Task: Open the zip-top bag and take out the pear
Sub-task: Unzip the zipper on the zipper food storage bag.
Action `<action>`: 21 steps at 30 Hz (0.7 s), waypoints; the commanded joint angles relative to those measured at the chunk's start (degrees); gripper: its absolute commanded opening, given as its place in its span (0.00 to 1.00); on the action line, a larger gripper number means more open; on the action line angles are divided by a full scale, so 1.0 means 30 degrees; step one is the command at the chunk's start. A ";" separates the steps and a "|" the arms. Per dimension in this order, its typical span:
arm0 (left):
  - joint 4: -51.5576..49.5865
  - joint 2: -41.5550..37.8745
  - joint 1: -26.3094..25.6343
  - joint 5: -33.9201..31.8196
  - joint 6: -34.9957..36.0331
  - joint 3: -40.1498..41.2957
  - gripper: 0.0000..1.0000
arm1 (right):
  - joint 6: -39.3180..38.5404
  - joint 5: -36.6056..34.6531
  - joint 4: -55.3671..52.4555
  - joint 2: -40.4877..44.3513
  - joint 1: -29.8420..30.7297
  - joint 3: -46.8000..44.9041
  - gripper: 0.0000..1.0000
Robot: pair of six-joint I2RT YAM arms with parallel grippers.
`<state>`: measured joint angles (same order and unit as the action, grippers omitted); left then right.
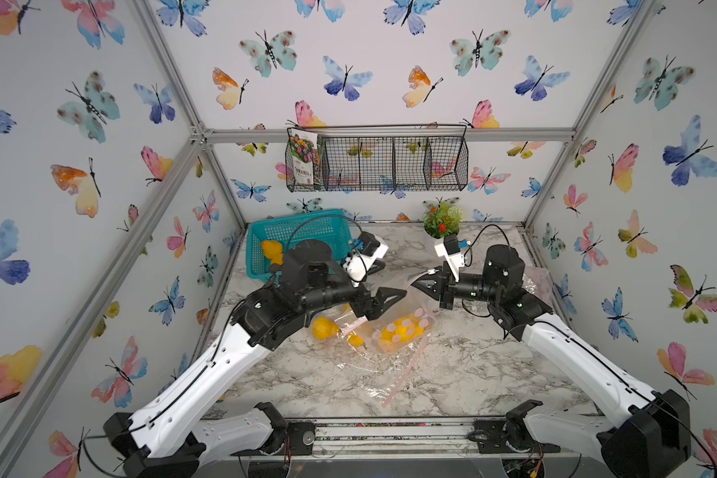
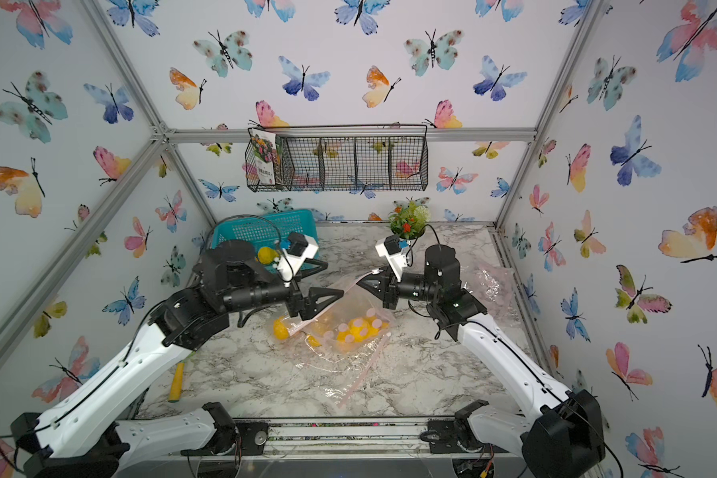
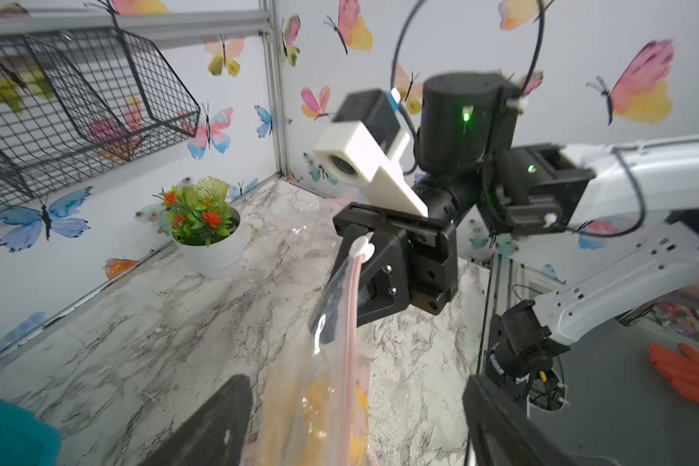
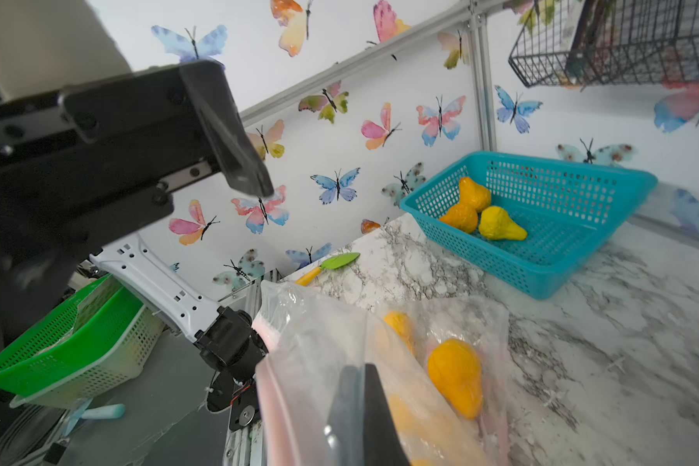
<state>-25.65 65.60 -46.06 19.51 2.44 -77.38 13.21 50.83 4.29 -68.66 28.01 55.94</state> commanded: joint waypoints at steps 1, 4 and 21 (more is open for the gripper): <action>-0.0785 0.1299 -0.1670 -0.4707 0.1979 -0.0360 0.89 | -0.0245 -0.0737 -0.4271 -0.0550 -0.0020 0.1266 0.03; -0.0930 0.2462 -0.2557 -0.6522 0.2781 -0.0395 0.89 | -0.0401 -0.0547 -0.5612 -0.0928 0.0009 0.1887 0.02; -0.0298 0.1949 -0.1963 -0.6771 0.4578 0.0600 0.05 | -0.3269 0.0203 -0.7670 0.0495 0.0038 0.1573 0.02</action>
<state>-26.00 71.44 -52.60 -5.56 14.61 -75.00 5.69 49.93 -16.38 -68.45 28.01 60.45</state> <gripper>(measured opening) 0.095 0.047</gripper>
